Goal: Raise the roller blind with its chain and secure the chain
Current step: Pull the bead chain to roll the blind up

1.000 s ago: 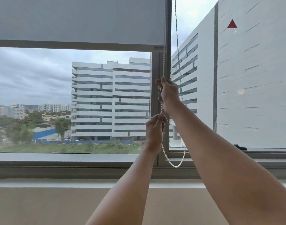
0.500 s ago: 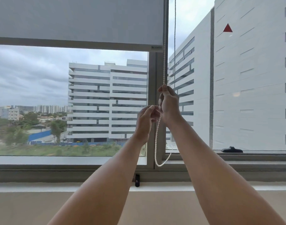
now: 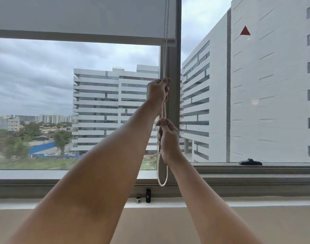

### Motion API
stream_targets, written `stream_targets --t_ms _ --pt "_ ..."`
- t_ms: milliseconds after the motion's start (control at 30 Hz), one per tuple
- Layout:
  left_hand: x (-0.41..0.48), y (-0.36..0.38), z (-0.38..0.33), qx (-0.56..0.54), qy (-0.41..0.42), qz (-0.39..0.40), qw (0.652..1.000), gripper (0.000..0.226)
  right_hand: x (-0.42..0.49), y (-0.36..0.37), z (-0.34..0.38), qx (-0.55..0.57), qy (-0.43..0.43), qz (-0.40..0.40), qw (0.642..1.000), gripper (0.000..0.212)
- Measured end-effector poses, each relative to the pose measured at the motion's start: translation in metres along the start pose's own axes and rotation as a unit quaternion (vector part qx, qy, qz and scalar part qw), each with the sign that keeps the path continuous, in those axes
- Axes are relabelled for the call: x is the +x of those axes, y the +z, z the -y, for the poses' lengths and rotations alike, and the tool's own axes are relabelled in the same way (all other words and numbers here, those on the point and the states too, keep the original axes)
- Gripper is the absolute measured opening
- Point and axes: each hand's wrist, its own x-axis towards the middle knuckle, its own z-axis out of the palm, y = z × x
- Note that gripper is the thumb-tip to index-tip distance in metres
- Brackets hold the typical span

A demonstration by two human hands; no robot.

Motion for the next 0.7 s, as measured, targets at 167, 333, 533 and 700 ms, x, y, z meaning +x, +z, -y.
stream_targets --t_ms 167,333,533,700 --pt "-0.004 -0.005 0.011 -0.006 0.026 -0.032 0.999 0.035 -0.006 0.003 -0.005 -0.006 0.004 0.012 1.000 0.034" --pt "-0.006 -0.015 0.022 -0.014 0.052 -0.044 0.998 0.035 -0.007 -0.003 -0.009 -0.035 0.034 0.056 0.997 0.035" --pt "-0.013 -0.020 0.036 -0.021 0.068 -0.045 0.996 0.034 0.004 -0.006 0.003 -0.139 0.064 0.116 0.981 0.038" --pt "-0.023 -0.023 0.052 -0.030 0.069 -0.057 0.995 0.034 0.024 -0.001 0.029 -0.100 0.022 0.074 0.992 0.030"
